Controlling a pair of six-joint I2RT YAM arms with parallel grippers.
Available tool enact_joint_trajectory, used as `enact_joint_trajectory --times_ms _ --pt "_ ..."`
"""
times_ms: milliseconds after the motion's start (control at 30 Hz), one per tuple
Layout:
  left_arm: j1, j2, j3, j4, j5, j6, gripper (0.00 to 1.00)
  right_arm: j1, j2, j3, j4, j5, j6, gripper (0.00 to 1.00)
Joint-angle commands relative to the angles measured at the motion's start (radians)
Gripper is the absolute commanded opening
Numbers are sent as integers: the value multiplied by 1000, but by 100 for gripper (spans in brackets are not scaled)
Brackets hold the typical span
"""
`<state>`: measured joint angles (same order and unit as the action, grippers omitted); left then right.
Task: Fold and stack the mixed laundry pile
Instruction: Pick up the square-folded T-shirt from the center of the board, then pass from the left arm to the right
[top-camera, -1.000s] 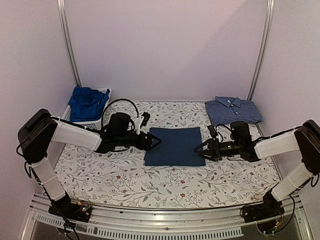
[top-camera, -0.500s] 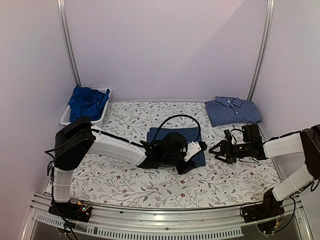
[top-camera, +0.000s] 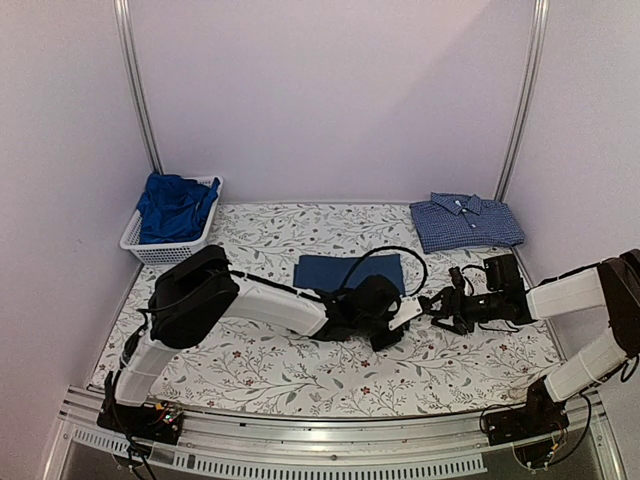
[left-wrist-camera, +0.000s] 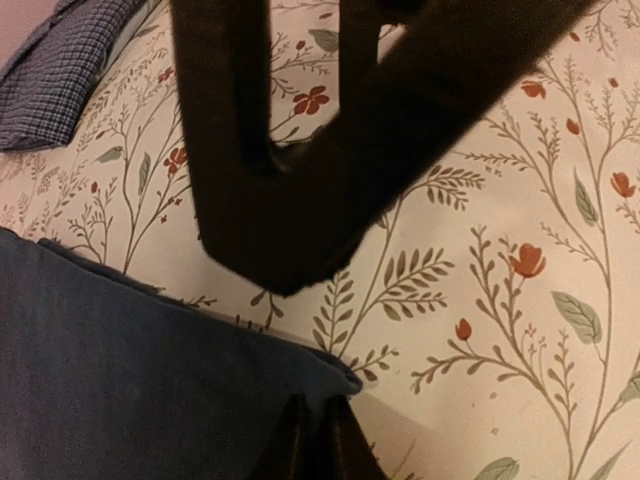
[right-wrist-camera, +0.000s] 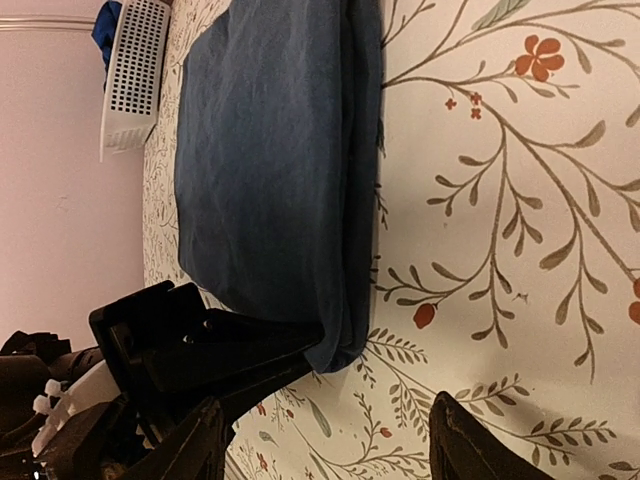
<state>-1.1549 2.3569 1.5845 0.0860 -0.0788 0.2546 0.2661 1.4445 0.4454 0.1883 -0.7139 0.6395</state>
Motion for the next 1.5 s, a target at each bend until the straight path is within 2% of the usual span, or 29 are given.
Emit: enact_joint_trajectory --times_ms 0,200,433,533,1033,1300,1467 --pt "-3 -12 -41 -3 11 5 0 -1 35 -30 55 -9 36 68" --pt "20 -129 -143 99 127 -54 0 31 85 -31 142 -17 127 73" --pt "26 -140 -147 95 124 -53 0 80 163 -16 246 -32 249 77" --pt "27 -157 -156 103 126 -55 0 87 207 -35 340 -37 302 77" --pt "5 -240 -196 110 132 -44 0 157 409 -12 589 -38 519 68" --pt "-19 -240 -218 107 131 -27 0 158 483 56 632 -20 599 65" --pt "-31 -247 -232 106 132 -27 0 153 574 98 671 -24 647 59"
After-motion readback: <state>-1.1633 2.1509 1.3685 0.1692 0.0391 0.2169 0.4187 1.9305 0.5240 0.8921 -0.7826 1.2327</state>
